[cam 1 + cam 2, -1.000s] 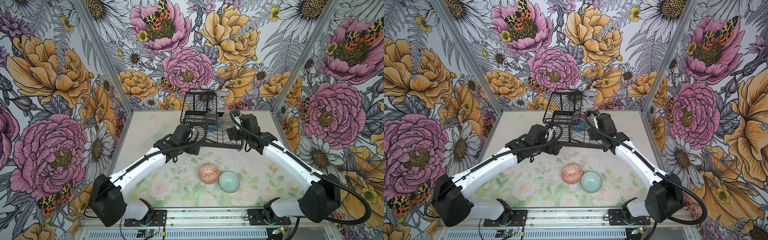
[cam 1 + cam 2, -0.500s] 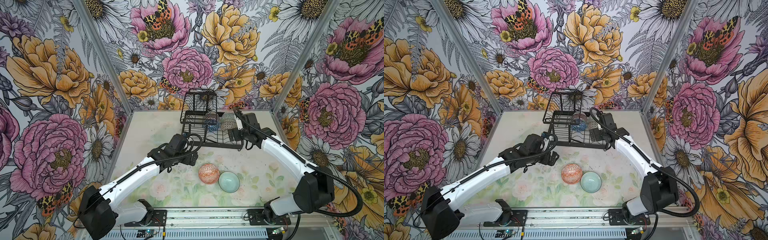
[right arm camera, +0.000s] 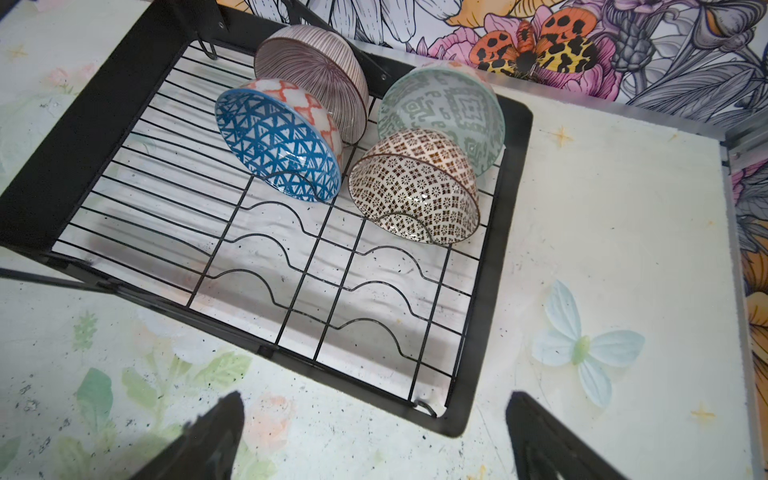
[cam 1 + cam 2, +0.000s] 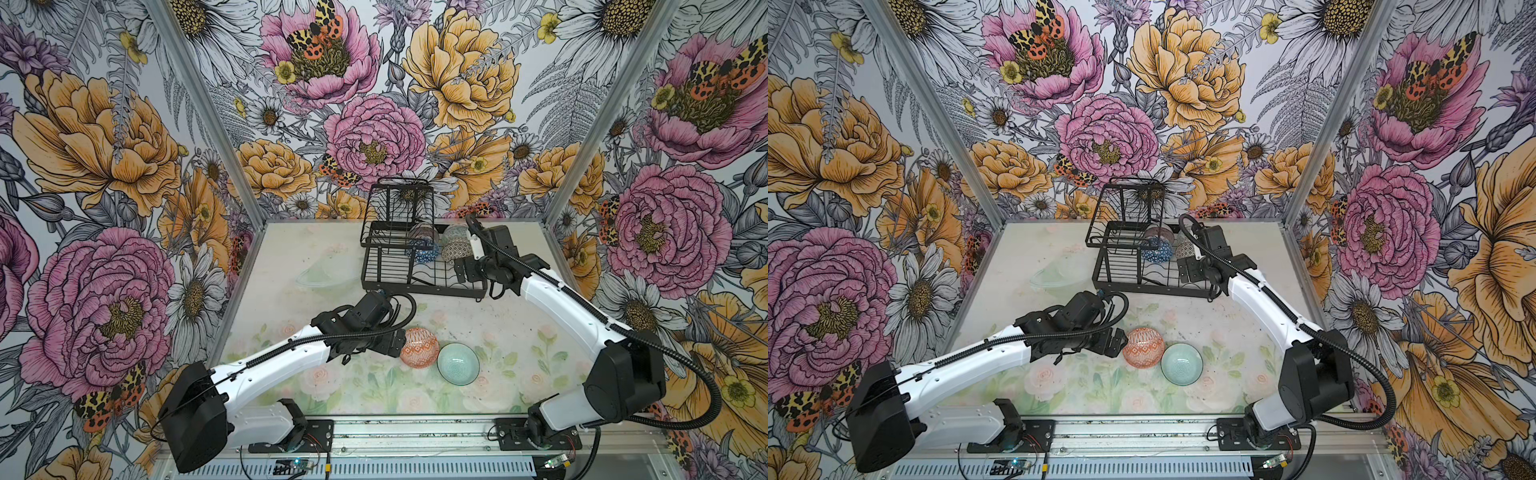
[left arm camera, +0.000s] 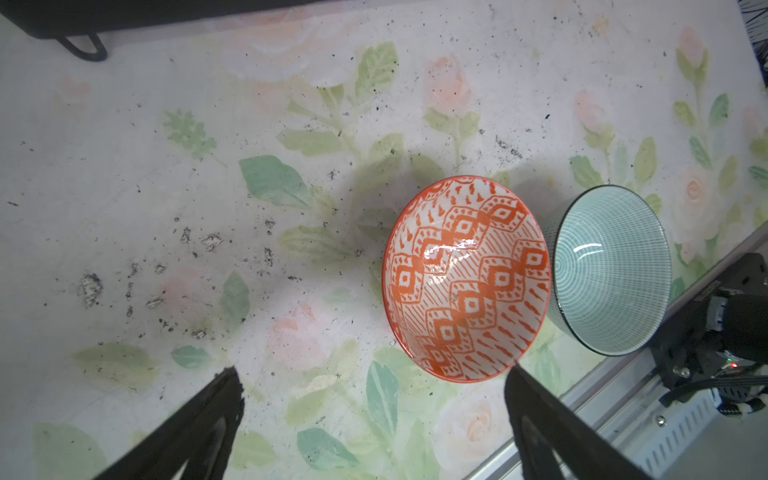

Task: Load the bowls into the dish rack
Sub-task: 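Move the left gripper down over the orange-red bowl on the table, then close the left gripper on the orange-red bowl rim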

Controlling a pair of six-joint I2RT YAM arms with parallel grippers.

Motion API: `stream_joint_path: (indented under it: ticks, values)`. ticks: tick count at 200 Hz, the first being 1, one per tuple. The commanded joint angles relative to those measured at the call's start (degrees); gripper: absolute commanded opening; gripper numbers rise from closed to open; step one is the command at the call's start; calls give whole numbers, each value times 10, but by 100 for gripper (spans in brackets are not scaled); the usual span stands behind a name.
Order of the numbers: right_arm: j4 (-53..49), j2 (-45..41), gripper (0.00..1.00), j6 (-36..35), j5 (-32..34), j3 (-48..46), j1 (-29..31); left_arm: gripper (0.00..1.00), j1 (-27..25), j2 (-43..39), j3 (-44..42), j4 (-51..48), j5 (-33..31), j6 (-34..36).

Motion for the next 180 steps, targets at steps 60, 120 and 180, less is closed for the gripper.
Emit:
stream_joint_path:
  ticks: [60, 120, 180]
  values:
    - [3, 2, 100, 9, -8, 2, -4, 99, -20, 83, -7, 69, 38, -30]
    - [4, 7, 99, 10, -13, -1, -4, 99, -18, 145, 0, 114, 46, -29]
    - [7, 11, 100, 7, -14, -5, -4, 98, -8, 185, 11, 128, 47, -25]
